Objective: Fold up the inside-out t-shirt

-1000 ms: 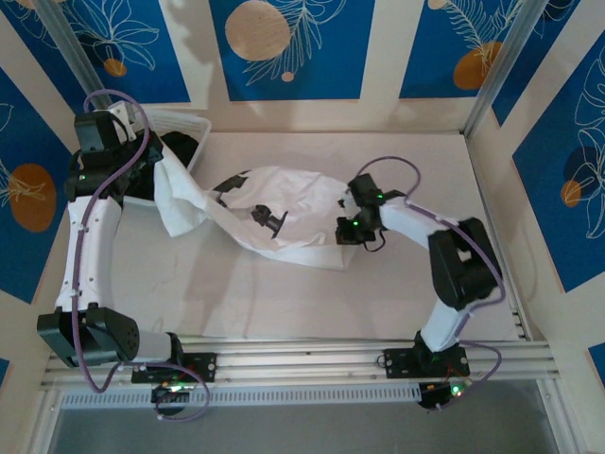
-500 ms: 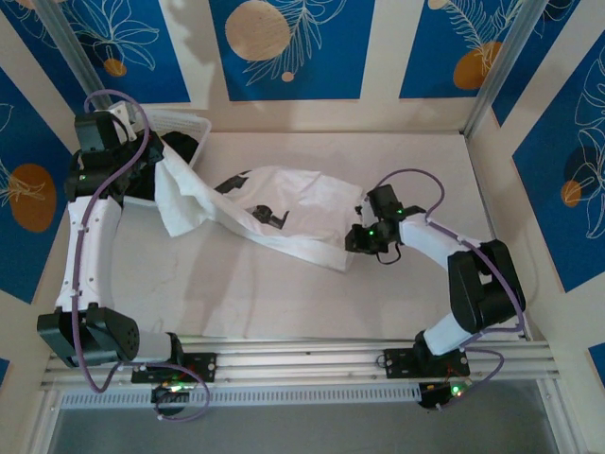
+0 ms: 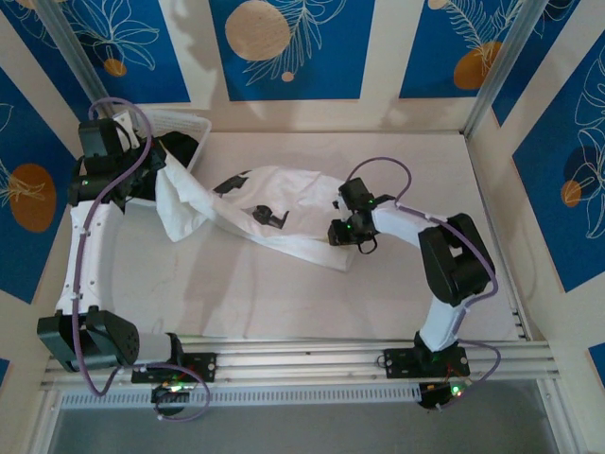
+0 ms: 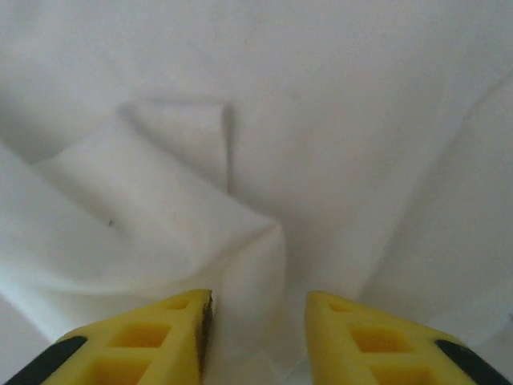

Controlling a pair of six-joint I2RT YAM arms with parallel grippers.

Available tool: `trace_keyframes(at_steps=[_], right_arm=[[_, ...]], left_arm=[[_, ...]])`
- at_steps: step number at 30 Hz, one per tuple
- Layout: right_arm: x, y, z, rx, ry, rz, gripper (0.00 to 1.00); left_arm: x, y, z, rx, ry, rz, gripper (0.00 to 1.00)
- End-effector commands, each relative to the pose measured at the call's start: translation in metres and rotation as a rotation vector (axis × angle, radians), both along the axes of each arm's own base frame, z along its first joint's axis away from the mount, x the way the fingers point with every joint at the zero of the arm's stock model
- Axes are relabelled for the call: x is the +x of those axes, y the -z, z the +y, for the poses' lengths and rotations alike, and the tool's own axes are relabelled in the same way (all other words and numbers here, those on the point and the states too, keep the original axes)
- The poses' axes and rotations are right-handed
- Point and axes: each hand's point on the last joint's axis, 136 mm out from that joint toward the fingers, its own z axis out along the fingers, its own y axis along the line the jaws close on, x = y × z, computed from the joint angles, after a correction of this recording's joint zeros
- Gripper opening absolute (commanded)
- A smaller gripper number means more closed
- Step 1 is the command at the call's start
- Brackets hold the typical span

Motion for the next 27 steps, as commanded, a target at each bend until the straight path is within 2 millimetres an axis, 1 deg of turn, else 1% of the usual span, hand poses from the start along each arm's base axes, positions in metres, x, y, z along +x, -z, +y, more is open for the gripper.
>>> trace_keyframes(at_steps=[1, 4, 6, 8, 10, 13, 16, 19, 23, 26, 27], right_arm=[[0.022, -0.017, 0.009, 0.027, 0.000, -0.075, 0.22], [0.023, -0.034, 0.006, 0.054, 0.015, -0.114, 0.08], [0.019, -0.046, 0.000, 0.083, 0.029, -0.128, 0.04], [0.014, -0.059, -0.006, 0.148, 0.046, -0.126, 0.03], [0.008, -0.073, -0.010, 0.249, 0.052, -0.115, 0.03], [0.000, -0.090, -0.009, 0.380, 0.039, -0.090, 0.03], [-0.005, -0.098, -0.009, 0.415, 0.019, -0.088, 0.03], [-0.002, -0.107, -0.010, 0.422, 0.012, -0.116, 0.03], [0.006, -0.130, -0.014, 0.438, 0.013, -0.175, 0.03], [0.011, -0.157, -0.022, 0.430, 0.025, -0.247, 0.02], [0.013, -0.169, -0.027, 0.430, 0.034, -0.277, 0.02]], left_arm=[[-0.007, -0.004, -0.006, 0.009, 0.031, -0.011, 0.00], [-0.013, 0.000, -0.005, 0.034, 0.030, 0.008, 0.00], [-0.017, 0.002, -0.002, 0.057, 0.022, 0.027, 0.00], [-0.023, 0.005, 0.001, 0.077, 0.017, 0.044, 0.00], [-0.028, 0.009, 0.003, 0.091, 0.011, 0.059, 0.00], [-0.034, 0.014, 0.006, 0.104, 0.004, 0.071, 0.00], [-0.035, 0.017, 0.007, 0.100, -0.002, 0.073, 0.00], [-0.035, 0.016, 0.004, 0.084, 0.009, 0.069, 0.00], [-0.036, 0.008, 0.002, 0.072, 0.013, 0.045, 0.00], [-0.038, -0.007, 0.000, 0.058, 0.016, 0.006, 0.00], [-0.039, -0.015, 0.000, 0.054, 0.013, -0.014, 0.00]])
